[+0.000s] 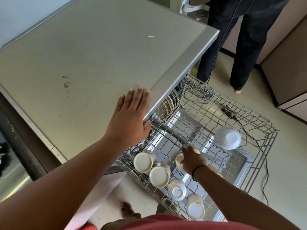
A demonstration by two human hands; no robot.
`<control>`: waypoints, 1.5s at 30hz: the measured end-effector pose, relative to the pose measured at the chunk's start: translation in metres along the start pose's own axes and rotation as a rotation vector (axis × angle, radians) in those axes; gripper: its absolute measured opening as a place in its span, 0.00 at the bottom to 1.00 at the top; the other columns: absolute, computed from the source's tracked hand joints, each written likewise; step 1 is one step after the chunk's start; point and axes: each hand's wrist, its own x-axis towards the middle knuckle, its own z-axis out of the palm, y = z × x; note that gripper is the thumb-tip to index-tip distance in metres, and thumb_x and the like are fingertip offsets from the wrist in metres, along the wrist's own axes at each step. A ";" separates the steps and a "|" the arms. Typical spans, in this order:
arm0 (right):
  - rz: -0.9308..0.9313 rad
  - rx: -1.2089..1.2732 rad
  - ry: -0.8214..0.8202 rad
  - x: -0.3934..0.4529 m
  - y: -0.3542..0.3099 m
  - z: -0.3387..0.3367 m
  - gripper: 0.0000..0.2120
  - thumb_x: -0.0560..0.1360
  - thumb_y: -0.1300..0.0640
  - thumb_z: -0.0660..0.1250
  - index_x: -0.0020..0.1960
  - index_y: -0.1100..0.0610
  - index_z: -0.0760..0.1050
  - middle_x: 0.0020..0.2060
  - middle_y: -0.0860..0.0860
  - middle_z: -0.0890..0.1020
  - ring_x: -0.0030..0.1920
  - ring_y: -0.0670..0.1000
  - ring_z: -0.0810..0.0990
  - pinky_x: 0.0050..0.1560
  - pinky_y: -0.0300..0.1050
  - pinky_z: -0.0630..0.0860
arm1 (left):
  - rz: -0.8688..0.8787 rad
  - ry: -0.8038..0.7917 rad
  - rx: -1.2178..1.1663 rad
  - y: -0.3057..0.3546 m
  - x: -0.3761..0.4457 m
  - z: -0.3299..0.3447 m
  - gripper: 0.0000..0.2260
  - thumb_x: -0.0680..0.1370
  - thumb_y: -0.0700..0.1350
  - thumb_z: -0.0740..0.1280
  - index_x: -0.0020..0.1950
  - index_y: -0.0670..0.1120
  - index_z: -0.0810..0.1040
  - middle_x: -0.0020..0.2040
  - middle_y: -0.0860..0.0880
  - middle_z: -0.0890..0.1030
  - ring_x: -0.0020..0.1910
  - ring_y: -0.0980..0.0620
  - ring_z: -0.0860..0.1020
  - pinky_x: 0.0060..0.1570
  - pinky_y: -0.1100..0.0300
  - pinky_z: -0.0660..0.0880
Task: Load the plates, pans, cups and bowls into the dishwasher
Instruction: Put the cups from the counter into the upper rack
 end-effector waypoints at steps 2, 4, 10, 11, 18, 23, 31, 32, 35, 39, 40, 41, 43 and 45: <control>0.008 0.168 -0.003 0.005 0.009 -0.002 0.27 0.77 0.54 0.64 0.73 0.51 0.60 0.70 0.53 0.67 0.63 0.59 0.75 0.60 0.55 0.76 | -0.001 0.001 -0.005 0.000 0.000 0.000 0.37 0.75 0.53 0.62 0.79 0.45 0.48 0.79 0.42 0.53 0.77 0.40 0.52 0.75 0.45 0.50; 0.047 0.389 -0.006 0.010 0.023 -0.009 0.26 0.76 0.55 0.67 0.71 0.50 0.65 0.65 0.54 0.75 0.62 0.58 0.76 0.62 0.54 0.74 | -0.003 -0.002 -0.011 0.000 0.000 0.000 0.37 0.75 0.53 0.62 0.79 0.45 0.48 0.79 0.43 0.52 0.77 0.40 0.51 0.75 0.45 0.49; -0.020 0.383 -0.115 0.026 0.046 -0.022 0.27 0.74 0.53 0.70 0.71 0.49 0.67 0.63 0.56 0.76 0.60 0.57 0.75 0.60 0.49 0.72 | -0.012 -0.001 -0.012 0.001 -0.001 0.000 0.37 0.76 0.53 0.61 0.79 0.46 0.46 0.79 0.44 0.51 0.78 0.41 0.49 0.76 0.46 0.48; -0.029 0.377 -0.119 0.027 0.045 -0.019 0.28 0.74 0.54 0.69 0.72 0.49 0.66 0.64 0.57 0.76 0.61 0.58 0.75 0.60 0.49 0.72 | -0.014 0.001 -0.009 0.002 -0.001 -0.001 0.37 0.76 0.54 0.61 0.79 0.46 0.46 0.79 0.44 0.51 0.78 0.41 0.50 0.76 0.46 0.48; -0.122 0.271 -0.026 0.013 0.038 0.011 0.33 0.78 0.55 0.62 0.76 0.44 0.47 0.74 0.55 0.59 0.63 0.65 0.74 0.62 0.63 0.73 | -0.006 0.022 0.056 0.005 -0.005 0.000 0.37 0.76 0.57 0.61 0.79 0.44 0.48 0.78 0.42 0.54 0.77 0.40 0.53 0.75 0.46 0.51; -0.115 0.320 -0.030 0.008 0.038 -0.003 0.35 0.78 0.53 0.64 0.77 0.47 0.47 0.71 0.59 0.66 0.65 0.62 0.72 0.64 0.57 0.71 | -0.040 0.047 0.026 0.016 -0.023 0.004 0.35 0.77 0.57 0.60 0.79 0.45 0.49 0.79 0.42 0.54 0.77 0.41 0.53 0.75 0.47 0.51; -0.150 0.251 0.088 -0.052 0.064 0.005 0.41 0.74 0.48 0.68 0.77 0.55 0.47 0.66 0.60 0.74 0.63 0.58 0.75 0.63 0.53 0.72 | -0.135 0.048 0.016 0.058 -0.108 0.018 0.37 0.78 0.58 0.58 0.79 0.44 0.43 0.79 0.43 0.45 0.78 0.41 0.45 0.74 0.47 0.42; -0.161 0.226 0.106 -0.064 0.068 0.010 0.42 0.74 0.48 0.69 0.77 0.55 0.46 0.67 0.59 0.72 0.65 0.58 0.73 0.65 0.53 0.71 | -0.150 0.036 0.002 0.066 -0.125 0.020 0.38 0.78 0.58 0.58 0.79 0.45 0.42 0.79 0.43 0.44 0.78 0.42 0.43 0.74 0.48 0.40; -0.184 0.140 0.149 -0.099 0.079 0.023 0.41 0.74 0.45 0.68 0.77 0.55 0.48 0.70 0.57 0.71 0.67 0.58 0.72 0.66 0.50 0.69 | -0.199 -0.009 -0.033 0.094 -0.184 0.028 0.38 0.78 0.59 0.58 0.78 0.46 0.40 0.79 0.44 0.41 0.78 0.43 0.40 0.75 0.46 0.40; -0.229 -0.029 0.224 -0.151 0.084 0.046 0.41 0.74 0.41 0.65 0.77 0.56 0.49 0.70 0.57 0.70 0.68 0.57 0.70 0.66 0.51 0.69 | -0.269 -0.038 -0.074 0.134 -0.272 0.038 0.37 0.77 0.60 0.58 0.79 0.48 0.43 0.79 0.45 0.43 0.78 0.43 0.42 0.74 0.48 0.37; -0.249 -0.073 0.245 -0.164 0.084 0.053 0.40 0.74 0.40 0.65 0.77 0.55 0.50 0.70 0.57 0.70 0.68 0.56 0.70 0.65 0.51 0.70 | -0.290 -0.038 -0.077 0.143 -0.293 0.040 0.37 0.77 0.60 0.57 0.79 0.49 0.42 0.79 0.45 0.42 0.78 0.44 0.41 0.73 0.48 0.36; -0.270 -0.107 0.261 -0.177 0.084 0.058 0.40 0.74 0.40 0.64 0.77 0.55 0.51 0.69 0.57 0.71 0.68 0.55 0.71 0.64 0.50 0.70 | -0.313 -0.039 -0.087 0.152 -0.310 0.041 0.37 0.77 0.61 0.56 0.79 0.49 0.41 0.79 0.46 0.42 0.78 0.44 0.40 0.72 0.49 0.34; -0.310 -0.146 0.262 -0.200 0.087 0.063 0.39 0.74 0.41 0.64 0.77 0.54 0.52 0.69 0.56 0.71 0.67 0.55 0.71 0.64 0.49 0.70 | -0.349 -0.060 -0.104 0.169 -0.339 0.041 0.37 0.78 0.63 0.54 0.78 0.49 0.40 0.79 0.46 0.41 0.77 0.44 0.39 0.71 0.49 0.33; -0.340 -0.187 0.268 -0.215 0.091 0.061 0.39 0.74 0.41 0.65 0.77 0.54 0.52 0.70 0.56 0.70 0.69 0.55 0.69 0.66 0.48 0.68 | -0.368 -0.073 -0.111 0.186 -0.355 0.039 0.37 0.78 0.63 0.53 0.78 0.49 0.40 0.79 0.45 0.39 0.77 0.44 0.38 0.71 0.49 0.33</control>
